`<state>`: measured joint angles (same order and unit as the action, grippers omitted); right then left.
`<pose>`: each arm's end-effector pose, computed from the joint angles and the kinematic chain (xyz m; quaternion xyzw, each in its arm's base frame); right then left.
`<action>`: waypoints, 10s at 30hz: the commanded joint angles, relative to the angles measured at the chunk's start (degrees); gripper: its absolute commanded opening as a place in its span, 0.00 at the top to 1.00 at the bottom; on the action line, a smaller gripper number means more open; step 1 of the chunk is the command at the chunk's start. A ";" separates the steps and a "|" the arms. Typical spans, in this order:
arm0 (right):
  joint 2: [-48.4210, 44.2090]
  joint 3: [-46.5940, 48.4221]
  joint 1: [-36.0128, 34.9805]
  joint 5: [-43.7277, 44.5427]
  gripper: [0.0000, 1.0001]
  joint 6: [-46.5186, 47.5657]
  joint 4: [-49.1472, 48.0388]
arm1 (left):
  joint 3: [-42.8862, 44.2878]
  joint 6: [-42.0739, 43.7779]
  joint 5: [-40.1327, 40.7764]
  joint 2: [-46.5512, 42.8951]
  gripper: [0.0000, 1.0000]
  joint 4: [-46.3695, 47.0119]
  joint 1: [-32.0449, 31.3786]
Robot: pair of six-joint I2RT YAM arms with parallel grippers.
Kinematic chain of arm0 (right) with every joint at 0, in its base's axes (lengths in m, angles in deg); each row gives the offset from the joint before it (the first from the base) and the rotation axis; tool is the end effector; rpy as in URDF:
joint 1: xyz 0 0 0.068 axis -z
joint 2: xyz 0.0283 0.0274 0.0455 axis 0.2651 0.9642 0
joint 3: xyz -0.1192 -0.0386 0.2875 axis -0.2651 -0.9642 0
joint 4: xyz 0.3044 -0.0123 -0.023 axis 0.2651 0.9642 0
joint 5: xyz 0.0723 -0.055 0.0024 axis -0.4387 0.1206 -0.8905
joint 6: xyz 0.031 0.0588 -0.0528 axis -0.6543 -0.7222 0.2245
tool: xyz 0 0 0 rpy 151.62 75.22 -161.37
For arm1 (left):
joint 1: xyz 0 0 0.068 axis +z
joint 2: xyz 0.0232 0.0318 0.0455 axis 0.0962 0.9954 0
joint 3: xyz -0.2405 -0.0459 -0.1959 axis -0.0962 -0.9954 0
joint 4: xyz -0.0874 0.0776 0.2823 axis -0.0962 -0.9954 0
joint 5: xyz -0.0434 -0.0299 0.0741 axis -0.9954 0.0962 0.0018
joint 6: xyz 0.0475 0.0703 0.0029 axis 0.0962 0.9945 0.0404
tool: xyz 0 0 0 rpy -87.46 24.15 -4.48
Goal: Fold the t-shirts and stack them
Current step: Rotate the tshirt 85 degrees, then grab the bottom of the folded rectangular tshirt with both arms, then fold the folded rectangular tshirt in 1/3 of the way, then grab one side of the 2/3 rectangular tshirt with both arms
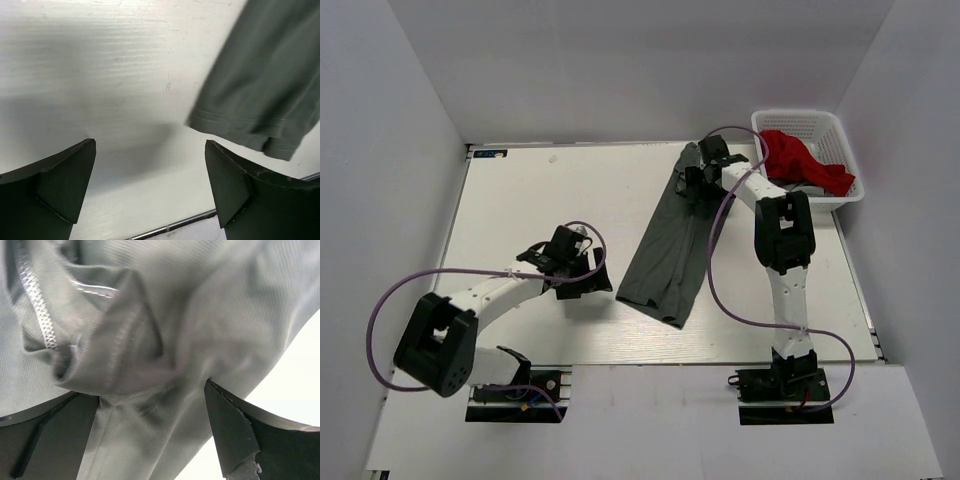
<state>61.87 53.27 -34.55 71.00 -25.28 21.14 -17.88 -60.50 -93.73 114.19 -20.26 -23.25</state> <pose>0.5663 0.1826 0.1510 -0.0629 0.9525 -0.0177 0.2973 0.2408 -0.1412 0.1577 -0.0523 0.9685 -0.1713 0.1729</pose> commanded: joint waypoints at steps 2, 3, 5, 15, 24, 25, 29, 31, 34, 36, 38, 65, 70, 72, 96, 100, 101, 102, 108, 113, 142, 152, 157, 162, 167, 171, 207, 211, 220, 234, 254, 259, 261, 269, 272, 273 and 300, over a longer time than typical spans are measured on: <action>-4.58 -0.67 -1.39 -4.85 0.10 12.50 -3.23 | 3.18 2.41 -3.44 4.89 0.00 4.66 0.12; -5.37 -0.41 -1.73 -4.68 0.10 12.51 -3.22 | 4.75 2.41 -3.45 7.69 0.00 5.35 0.12; -6.60 -0.93 -1.74 -3.02 0.10 11.38 -2.00 | 7.65 2.94 -4.50 10.69 0.00 7.02 0.12; -12.93 -12.19 -0.25 -2.57 0.10 -2.16 -9.11 | 22.16 3.55 -21.10 26.86 0.00 19.33 -2.42; -8.20 -5.95 3.97 -9.95 0.10 -3.92 -10.26 | 29.02 3.55 -17.17 33.65 0.00 18.55 -8.75; -6.28 -5.51 3.97 -10.13 0.10 -3.57 -10.26 | 29.02 3.03 -16.55 34.43 0.00 18.54 -8.75; -3.18 -3.84 3.98 -14.78 0.10 -2.52 -11.13 | 28.33 2.42 -17.07 38.21 0.00 17.31 -9.28; -1.00 -2.97 3.97 -16.62 0.10 -1.91 -11.05 | 27.63 2.41 -18.03 38.75 0.00 16.00 -10.33; 1.82 0.19 3.19 -20.58 0.10 -1.29 -9.56 | 26.13 1.00 -18.57 38.75 0.00 14.85 -12.17; 3.76 0.47 1.96 -22.78 0.10 -1.03 -10.43 | 24.98 -0.48 -19.09 37.61 0.00 15.38 -13.32; 4.98 1.87 1.08 -24.44 0.10 -0.41 -10.43 | 24.19 -1.10 -19.09 36.46 0.00 15.38 -15.08; -34.10 -33.48 -3.76 -16.55 0.10 -11.99 -14.37 | 15.86 -4.88 10.80 3.87 0.00 -4.05 -16.66; -49.48 -53.99 -3.49 -13.64 0.10 -21.32 -15.70 | 6.01 -7.52 6.92 -0.88 0.00 -1.76 -16.66; -54.76 -58.65 -4.37 -22.79 0.10 -18.36 -16.75 | 4.42 -8.22 6.40 -0.89 0.00 -1.76 -16.66; -50.12 -67.21 -20.90 -32.01 0.10 -14.91 -17.90 | -4.99 -14.11 9.21 -9.33 0.00 -3.17 -16.66; -49.23 -66.95 -23.62 -38.85 0.10 -17.27 -20.54 | -4.99 -14.11 9.73 -9.33 0.00 -3.17 -16.66; -49.41 -65.99 -25.10 -38.69 0.10 -16.59 -20.10 | -4.99 -14.11 9.73 -9.33 0.00 -3.17 -16.66; -49.93 -64.85 -25.64 -38.00 0.10 -16.58 -19.93 | -4.99 -14.11 9.73 -9.33 0.00 -3.17 -16.66; -47.31 -59.83 -28.63 -34.04 0.10 -16.58 -15.72 | -4.99 -14.11 8.68 -8.71 0.00 -1.32 -16.66; -43.53 -55.79 -30.48 -32.11 0.10 -16.41 -15.27 | -5.51 -15.16 9.30 -10.73 0.00 -4.30 -16.66; -60.22 -72.30 -26.79 -16.26 0.15 -32.14 -3.39 | -4.02 -9.72 -1.43 6.75 0.32 10.72 -18.51; -58.47 -75.29 -26.35 -21.20 0.48 -31.61 -10.52 | -6.22 -9.72 -4.59 7.81 0.60 11.34 -19.57; -58.46 -75.56 -26.00 -21.20 0.57 -31.43 -10.96 | -5.61 -9.72 -4.06 8.33 0.60 9.50 -19.57; -58.29 -75.64 -26.08 -21.29 1.00 -31.17 -10.96 | -5.08 -9.72 -2.13 7.64 0.54 5.02 -19.57; -58.11 -75.64 -26.00 -21.38 1.00 -31.35 -11.05 | -5.77 -9.72 -4.14 4.82 0.53 5.87 -19.57; -57.94 -75.56 -26.08 -21.82 1.00 -31.00 -11.40 | -7.09 -9.19 -5.56 4.03 0.53 8.86 -20.09; -45.64 -42.08 -15.02 1.19 1.00 -23.00 1.08 | 34.79 -1.46 17.29 20.98 1.00 -1.93 -14.39; -40.72 -32.96 -12.64 2.27 1.00 -21.51 0.12 | 43.25 -1.46 17.91 28.37 1.00 -5.10 -10.70; -28.50 -21.86 -8.16 -3.00 1.00 -18.34 0.02 | 52.75 3.99 12.82 36.98 1.00 -1.32 -6.82; -21.29 -16.15 -3.32 -9.95 1.00 -14.91 -4.63 | 58.12 7.42 6.48 45.15 1.00 4.39 -3.22; -10.47 -2.52 2.83 -22.95 0.27 -11.40 -7.35 | 77.09 8.48 4.29 54.92 0.00 3.25 3.28; -18.90 -15.55 2.31 -24.18 0.10 -8.32 -11.11 | 63.46 9.71 4.29 43.01 0.00 4.65 3.29; -22.32 -18.94 2.13 -24.72 0.10 -8.32 -12.80 | 56.22 9.71 4.81 37.92 0.00 7.89 3.29; -27.70 -30.20 -1.82 -31.14 0.10 -6.12 -15.10 | 24.30 4.09 0.63 18.19 0.00 11.16 2.06; -30.24 -35.19 -2.26 -26.94 0.10 -10.24 -15.00 | 16.91 2.68 -5.88 15.81 0.00 14.23 1.27; -31.99 -38.52 -1.74 -26.83 0.10 -11.30 -15.35 | 14.89 2.67 -7.30 15.81 0.00 15.54 0.31; -33.42 -55.25 0.63 -25.42 0.35 -24.31 -26.59 | 27.09 4.17 -1.34 35.75 0.74 11.34 -4.89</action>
<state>27.68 -1.24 -34.11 45.04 -49.15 -3.02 8.72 -57.06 -94.93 148.61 -7.08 -27.98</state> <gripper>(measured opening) 0.656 0.266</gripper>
